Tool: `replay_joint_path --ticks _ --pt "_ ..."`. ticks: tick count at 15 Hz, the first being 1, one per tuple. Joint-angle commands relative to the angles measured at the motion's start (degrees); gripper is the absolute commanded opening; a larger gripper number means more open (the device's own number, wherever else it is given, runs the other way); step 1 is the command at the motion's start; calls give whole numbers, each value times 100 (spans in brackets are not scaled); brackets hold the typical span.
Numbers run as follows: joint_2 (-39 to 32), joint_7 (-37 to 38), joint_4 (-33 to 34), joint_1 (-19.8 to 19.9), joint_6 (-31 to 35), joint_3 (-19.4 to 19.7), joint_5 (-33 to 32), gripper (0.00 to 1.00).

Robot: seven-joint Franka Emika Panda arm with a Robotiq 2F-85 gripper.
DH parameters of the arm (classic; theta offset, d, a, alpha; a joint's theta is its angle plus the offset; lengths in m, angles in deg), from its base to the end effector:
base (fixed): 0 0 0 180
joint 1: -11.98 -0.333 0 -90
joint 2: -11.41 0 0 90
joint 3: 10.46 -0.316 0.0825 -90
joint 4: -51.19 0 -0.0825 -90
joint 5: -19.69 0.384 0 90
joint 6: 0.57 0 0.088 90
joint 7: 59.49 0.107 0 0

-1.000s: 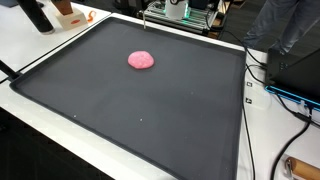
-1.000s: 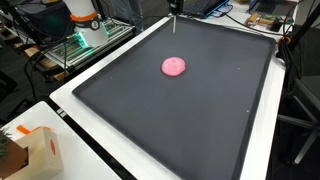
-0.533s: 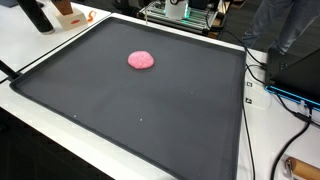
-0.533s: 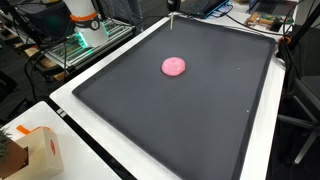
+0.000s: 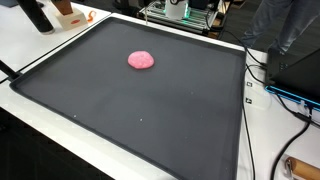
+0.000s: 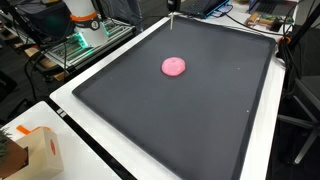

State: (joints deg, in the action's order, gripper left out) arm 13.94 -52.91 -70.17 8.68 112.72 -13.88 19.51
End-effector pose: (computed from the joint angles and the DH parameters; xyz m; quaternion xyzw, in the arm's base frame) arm 0.5183 0.0611 0.4244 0.9988 0.0018 -0.0477 0.0083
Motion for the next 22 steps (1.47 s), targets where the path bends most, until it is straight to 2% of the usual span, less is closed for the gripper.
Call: replay_joint_path --ticks 1,5,6,9,15,22 --pt "-1 -1 13 3 -18 -3 0 13" --pt "-1 -1 13 3 -18 -3 0 13" --pt "-1 -1 13 3 -18 -3 0 3" --pt "-514 107 548 201 -391 208 273 3" --pt "-1590 -1289 1717 836 -1270 666 1695 3" --pt "-2691 -2585 2584 1625 -2060 682 2690 3"
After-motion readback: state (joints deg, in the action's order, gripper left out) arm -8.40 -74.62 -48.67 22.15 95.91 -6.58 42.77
